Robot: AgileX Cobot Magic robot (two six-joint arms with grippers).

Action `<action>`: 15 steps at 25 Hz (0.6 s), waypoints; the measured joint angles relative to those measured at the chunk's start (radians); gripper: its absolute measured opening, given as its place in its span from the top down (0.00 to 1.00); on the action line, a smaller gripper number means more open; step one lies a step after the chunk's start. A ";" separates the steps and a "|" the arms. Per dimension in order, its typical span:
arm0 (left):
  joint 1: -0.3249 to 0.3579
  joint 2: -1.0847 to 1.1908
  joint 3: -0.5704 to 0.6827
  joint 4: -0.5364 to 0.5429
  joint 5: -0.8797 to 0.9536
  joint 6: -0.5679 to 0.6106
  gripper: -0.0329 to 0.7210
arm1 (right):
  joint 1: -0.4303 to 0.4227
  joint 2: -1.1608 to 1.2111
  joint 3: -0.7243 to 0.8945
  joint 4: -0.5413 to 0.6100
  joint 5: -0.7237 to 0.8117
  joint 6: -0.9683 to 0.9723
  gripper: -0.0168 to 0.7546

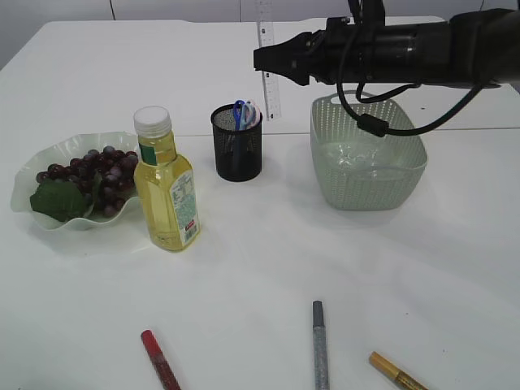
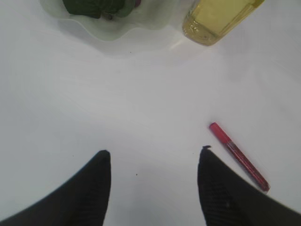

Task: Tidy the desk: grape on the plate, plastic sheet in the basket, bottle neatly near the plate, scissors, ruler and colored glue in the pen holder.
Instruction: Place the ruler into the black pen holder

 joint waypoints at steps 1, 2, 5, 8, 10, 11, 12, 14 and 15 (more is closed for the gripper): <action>0.000 0.000 0.000 0.000 0.000 0.000 0.38 | 0.000 0.028 -0.031 0.001 0.006 -0.018 0.65; 0.000 0.000 0.000 0.000 0.000 0.000 0.38 | 0.000 0.060 -0.070 0.001 0.011 -0.027 0.65; 0.000 0.000 0.000 0.000 0.000 0.000 0.38 | 0.000 0.147 -0.185 0.008 0.035 -0.038 0.65; 0.000 0.000 0.000 0.000 0.000 0.000 0.38 | -0.001 0.233 -0.303 0.010 0.068 -0.039 0.65; 0.000 0.000 0.000 0.000 0.002 0.000 0.38 | -0.001 0.289 -0.365 0.010 0.073 -0.044 0.65; 0.000 0.000 0.000 0.000 0.002 0.000 0.38 | -0.001 0.312 -0.397 0.010 0.077 -0.049 0.65; 0.000 0.000 0.000 0.000 0.002 0.000 0.38 | -0.001 0.338 -0.422 0.010 0.080 -0.054 0.66; 0.000 0.000 0.000 0.000 -0.001 0.000 0.38 | -0.001 0.384 -0.475 0.010 0.085 -0.067 0.65; 0.000 0.000 0.000 0.000 -0.005 0.000 0.38 | -0.001 0.400 -0.498 0.010 0.087 -0.074 0.65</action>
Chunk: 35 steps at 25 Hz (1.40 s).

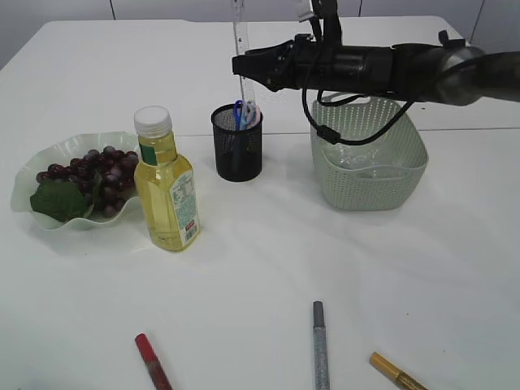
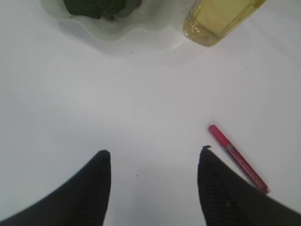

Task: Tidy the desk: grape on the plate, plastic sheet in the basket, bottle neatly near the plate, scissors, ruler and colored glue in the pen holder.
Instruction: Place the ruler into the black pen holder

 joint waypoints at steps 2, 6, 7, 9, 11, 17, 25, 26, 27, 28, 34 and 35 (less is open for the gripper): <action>0.000 0.000 0.000 0.000 -0.012 0.000 0.38 | 0.000 0.034 -0.037 0.000 0.004 -0.011 0.65; 0.000 0.018 0.000 0.000 -0.020 0.000 0.38 | 0.000 0.074 -0.089 -0.002 0.006 -0.032 0.65; 0.000 0.024 0.000 0.000 -0.020 0.000 0.38 | 0.000 0.081 -0.104 -0.002 0.011 -0.033 0.65; 0.000 0.039 0.000 0.000 -0.020 0.000 0.38 | 0.000 0.099 -0.127 0.000 0.029 -0.035 0.65; 0.000 0.052 0.000 0.000 -0.020 0.000 0.38 | 0.000 0.112 -0.141 0.000 0.045 -0.037 0.65; 0.000 0.079 0.000 0.000 -0.020 0.000 0.38 | 0.000 0.124 -0.145 -0.002 0.059 -0.037 0.65; 0.000 0.080 0.000 0.000 -0.020 0.000 0.38 | 0.000 0.124 -0.149 -0.002 0.081 -0.039 0.65; 0.000 0.080 0.000 0.000 -0.020 0.000 0.38 | 0.000 0.124 -0.149 -0.002 0.081 -0.039 0.65; 0.000 0.080 0.000 0.000 -0.020 0.000 0.38 | 0.000 0.124 -0.149 -0.002 0.081 -0.039 0.65; 0.000 0.080 0.000 0.000 -0.020 0.000 0.38 | 0.000 0.124 -0.149 -0.002 0.081 -0.039 0.65; 0.000 0.080 0.000 0.000 -0.020 0.000 0.38 | 0.000 0.124 -0.149 -0.003 0.081 -0.039 0.65; 0.000 0.080 0.000 0.000 -0.020 0.000 0.38 | 0.000 0.124 -0.149 -0.003 0.081 -0.039 0.65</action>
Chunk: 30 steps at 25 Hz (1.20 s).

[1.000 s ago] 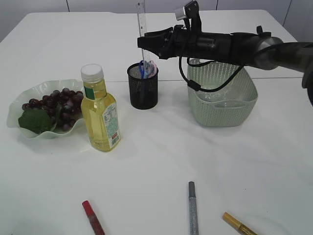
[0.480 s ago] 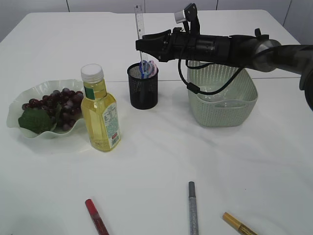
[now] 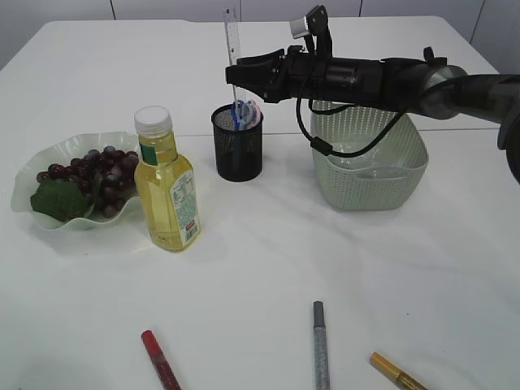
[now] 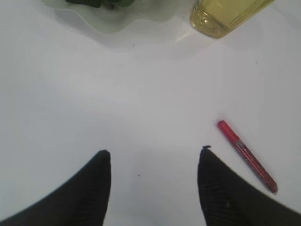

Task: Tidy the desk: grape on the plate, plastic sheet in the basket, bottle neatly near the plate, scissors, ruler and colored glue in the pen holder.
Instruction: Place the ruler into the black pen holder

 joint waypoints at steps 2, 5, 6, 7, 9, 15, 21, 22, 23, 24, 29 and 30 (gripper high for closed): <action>0.000 0.000 0.000 0.000 0.000 0.000 0.38 | 0.000 0.000 0.000 -0.001 0.000 0.000 0.65; 0.000 0.000 0.000 0.000 0.000 0.000 0.38 | 0.000 0.000 0.000 -0.001 0.000 0.000 0.63; 0.000 0.000 0.000 0.000 0.000 0.000 0.38 | 0.000 0.000 0.000 -0.002 0.000 0.000 0.62; 0.000 0.000 0.000 0.000 0.000 0.000 0.38 | 0.000 0.000 0.000 -0.002 0.000 0.000 0.61; 0.000 0.000 0.000 0.000 0.000 0.000 0.38 | 0.000 0.000 0.000 -0.002 -0.002 0.000 0.60; 0.000 0.000 0.000 0.000 0.000 0.000 0.38 | 0.000 0.000 0.000 -0.002 -0.006 0.000 0.59; 0.000 0.000 0.000 0.000 0.000 0.000 0.38 | 0.000 0.000 0.000 -0.002 -0.006 0.000 0.59; 0.000 0.000 0.000 0.000 0.000 0.000 0.38 | 0.000 0.000 0.000 -0.002 -0.006 0.000 0.59; 0.000 0.000 0.000 0.000 0.000 0.000 0.38 | 0.000 0.000 0.000 -0.002 -0.006 0.000 0.59; 0.000 0.000 0.000 0.000 0.000 0.000 0.38 | 0.000 0.000 0.000 -0.002 -0.006 0.000 0.59; 0.000 0.000 0.000 0.000 0.000 0.000 0.38 | 0.000 0.014 0.000 -0.002 -0.006 0.000 0.59; 0.000 0.000 0.000 0.000 0.000 0.000 0.38 | 0.000 0.018 0.000 -0.002 -0.006 0.000 0.59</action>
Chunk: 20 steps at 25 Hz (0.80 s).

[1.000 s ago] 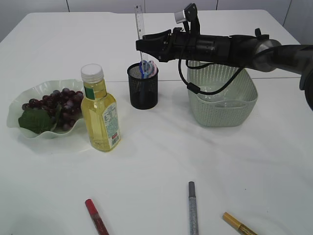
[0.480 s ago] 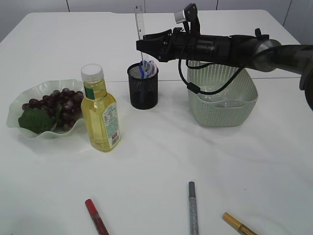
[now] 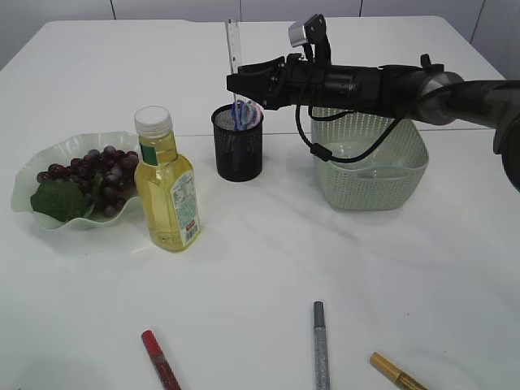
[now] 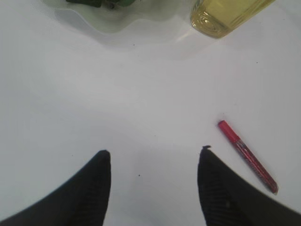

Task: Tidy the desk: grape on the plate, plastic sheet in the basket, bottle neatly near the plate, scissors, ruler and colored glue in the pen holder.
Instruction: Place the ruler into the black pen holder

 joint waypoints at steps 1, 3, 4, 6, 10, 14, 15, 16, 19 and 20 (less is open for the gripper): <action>0.000 0.000 0.000 0.000 0.000 0.000 0.38 | 0.000 0.000 0.000 0.000 0.000 0.000 0.59; 0.000 0.000 0.000 0.000 0.000 0.000 0.38 | 0.000 0.000 0.000 0.000 -0.002 0.000 0.58; 0.000 0.000 0.000 0.000 0.000 0.000 0.38 | 0.000 0.000 0.000 0.000 -0.002 0.000 0.57; 0.000 0.000 0.000 0.000 0.000 0.000 0.38 | 0.000 0.000 0.000 0.000 -0.002 0.000 0.51; 0.000 0.000 0.000 0.000 0.000 0.000 0.38 | 0.000 0.000 0.000 0.000 -0.002 0.000 0.44; 0.000 0.000 0.000 0.000 0.000 0.000 0.38 | 0.000 0.000 0.000 0.000 -0.002 0.004 0.43; 0.000 0.000 0.000 0.000 0.000 0.000 0.38 | 0.000 0.000 0.000 0.000 -0.010 0.030 0.43; 0.000 0.000 0.000 0.000 0.000 0.000 0.38 | 0.000 0.000 0.000 0.000 -0.026 0.074 0.43; 0.000 0.000 0.000 0.000 0.000 0.000 0.38 | 0.000 -0.018 0.000 -0.036 -0.108 0.200 0.43; 0.000 0.000 0.000 0.000 0.000 0.000 0.38 | 0.000 -0.031 0.000 -0.074 -0.121 0.228 0.43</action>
